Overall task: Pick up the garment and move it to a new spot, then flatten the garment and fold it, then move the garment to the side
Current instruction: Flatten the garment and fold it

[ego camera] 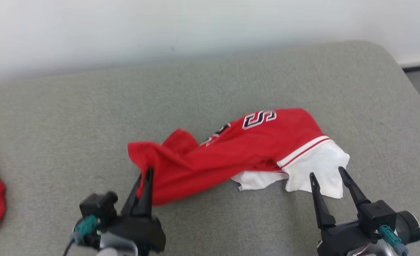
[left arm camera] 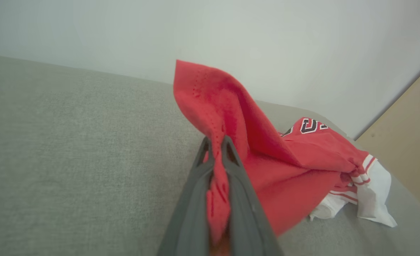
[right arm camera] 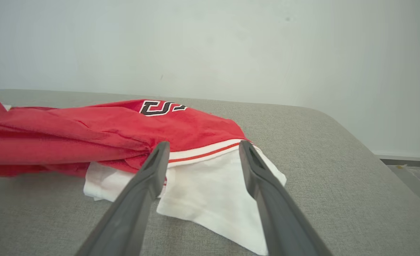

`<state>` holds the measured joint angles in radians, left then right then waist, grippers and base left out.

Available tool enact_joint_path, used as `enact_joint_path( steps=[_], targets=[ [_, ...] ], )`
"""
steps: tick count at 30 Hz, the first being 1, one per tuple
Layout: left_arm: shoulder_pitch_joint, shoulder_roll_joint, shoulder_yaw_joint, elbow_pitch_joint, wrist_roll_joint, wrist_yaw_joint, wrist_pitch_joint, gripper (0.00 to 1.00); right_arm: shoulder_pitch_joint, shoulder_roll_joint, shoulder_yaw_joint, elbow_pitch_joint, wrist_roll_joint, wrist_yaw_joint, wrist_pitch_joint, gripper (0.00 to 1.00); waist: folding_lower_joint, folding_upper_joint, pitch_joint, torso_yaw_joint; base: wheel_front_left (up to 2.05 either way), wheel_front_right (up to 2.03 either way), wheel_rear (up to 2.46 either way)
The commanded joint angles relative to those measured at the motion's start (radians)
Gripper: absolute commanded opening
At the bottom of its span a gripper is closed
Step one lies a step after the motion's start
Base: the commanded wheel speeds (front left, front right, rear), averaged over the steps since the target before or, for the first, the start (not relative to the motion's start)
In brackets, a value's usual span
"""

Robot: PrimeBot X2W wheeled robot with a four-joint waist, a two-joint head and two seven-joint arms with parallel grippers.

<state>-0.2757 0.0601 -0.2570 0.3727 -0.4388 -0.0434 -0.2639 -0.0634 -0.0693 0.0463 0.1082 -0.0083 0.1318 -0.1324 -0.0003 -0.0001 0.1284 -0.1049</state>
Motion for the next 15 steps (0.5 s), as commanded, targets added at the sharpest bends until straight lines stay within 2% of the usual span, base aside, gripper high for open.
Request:
enact_joint_path(
  steps=[1,5,6,7,11,15],
  targets=[
    [0.027,0.006,-0.004,-0.005,0.008,0.000,-0.001,0.00,0.017,-0.002,-0.007,0.003,0.008,-0.002,0.000,1.00,0.0003,0.0001,-0.081,0.060,0.00,0.00,0.00],
    [0.106,0.013,-0.022,0.016,0.012,-0.008,-0.001,0.00,0.039,0.005,-0.014,0.011,0.018,-0.002,0.000,1.00,0.0003,0.0001,-0.111,0.068,0.00,0.00,0.00],
    [0.120,0.013,-0.024,0.025,0.006,-0.011,0.000,0.40,0.043,0.007,-0.014,0.013,0.019,-0.002,0.001,1.00,0.0003,0.0001,-0.116,0.068,0.00,0.00,0.00],
    [0.131,0.018,-0.027,0.032,0.005,-0.016,0.000,1.00,0.047,0.009,-0.013,0.015,0.021,-0.002,0.000,1.00,0.0003,0.0001,-0.121,0.067,0.00,0.00,0.00],
    [0.164,0.033,-0.014,0.052,-0.010,-0.007,0.007,1.00,0.054,0.013,-0.013,0.014,0.026,-0.002,-0.005,1.00,0.0003,0.0001,-0.132,0.066,0.00,0.00,0.00],
    [0.187,0.069,0.015,0.013,-0.025,0.021,0.041,1.00,0.063,0.016,-0.018,0.014,0.029,-0.002,-0.008,1.00,0.0003,0.0001,-0.138,0.065,0.00,0.00,0.00]
  ],
)
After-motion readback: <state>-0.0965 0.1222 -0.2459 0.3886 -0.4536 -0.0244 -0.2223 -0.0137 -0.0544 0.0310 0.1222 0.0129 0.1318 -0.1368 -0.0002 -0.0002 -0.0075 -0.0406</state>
